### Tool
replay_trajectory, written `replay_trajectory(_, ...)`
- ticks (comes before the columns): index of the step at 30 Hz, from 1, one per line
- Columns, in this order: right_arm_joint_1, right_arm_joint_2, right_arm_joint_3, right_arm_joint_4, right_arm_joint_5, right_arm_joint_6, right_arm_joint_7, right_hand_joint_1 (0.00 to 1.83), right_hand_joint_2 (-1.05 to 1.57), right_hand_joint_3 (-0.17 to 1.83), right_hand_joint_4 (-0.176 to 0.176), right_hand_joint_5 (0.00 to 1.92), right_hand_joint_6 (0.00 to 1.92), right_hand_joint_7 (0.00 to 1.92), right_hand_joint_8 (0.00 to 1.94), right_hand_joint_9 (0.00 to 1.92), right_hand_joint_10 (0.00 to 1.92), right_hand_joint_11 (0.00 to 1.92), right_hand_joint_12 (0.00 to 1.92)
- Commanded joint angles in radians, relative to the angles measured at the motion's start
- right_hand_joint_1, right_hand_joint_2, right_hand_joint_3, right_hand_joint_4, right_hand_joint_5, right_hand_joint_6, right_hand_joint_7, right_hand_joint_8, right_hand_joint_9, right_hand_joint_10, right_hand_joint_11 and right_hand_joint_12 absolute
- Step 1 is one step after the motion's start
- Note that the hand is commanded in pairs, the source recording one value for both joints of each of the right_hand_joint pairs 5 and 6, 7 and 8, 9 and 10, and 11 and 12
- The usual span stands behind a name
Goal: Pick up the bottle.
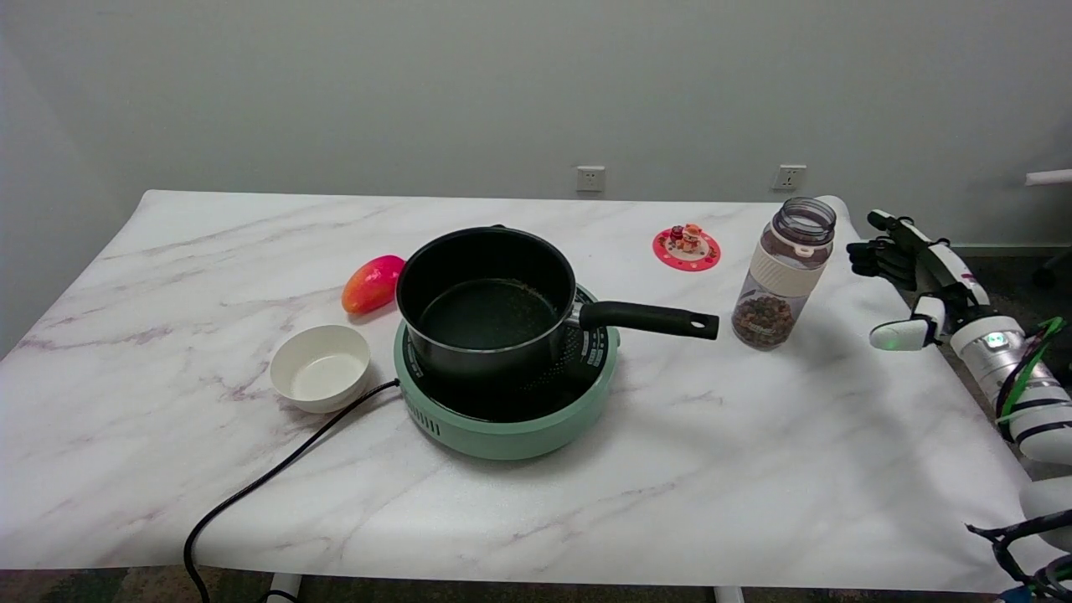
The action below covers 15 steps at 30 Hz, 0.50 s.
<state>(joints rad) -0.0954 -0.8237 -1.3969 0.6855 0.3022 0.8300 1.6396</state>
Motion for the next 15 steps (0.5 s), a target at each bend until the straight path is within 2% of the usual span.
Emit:
replay_trajectory(1,0.178,-0.034,-0.194,-0.048,0.090,0.011,-0.051,1.19,-0.93,0.96,0.000,0.18,0.18,0.53,0.53,0.48,0.48,0.49,0.49)
replay_trajectory(4,0.203,-0.041,-0.222,-0.054,0.090,0.005,-0.051,1.18,-0.93,0.98,0.000,0.19,0.19,0.53,0.53,0.47,0.47,0.49,0.49)
replay_trajectory(5,0.211,-0.031,-0.308,0.019,0.056,0.059,0.055,1.18,-0.94,0.98,0.000,0.19,0.19,0.52,0.52,0.47,0.47,0.48,0.48)
replay_trajectory(7,0.215,-0.045,-0.248,-0.059,0.090,0.005,-0.048,1.17,-0.94,1.00,0.000,0.19,0.19,0.52,0.52,0.47,0.47,0.47,0.47)
replay_trajectory(15,0.246,-0.088,-0.293,-0.060,0.125,0.008,-0.041,1.16,-0.93,0.93,0.000,0.19,0.19,0.52,0.52,0.45,0.45,0.44,0.44)
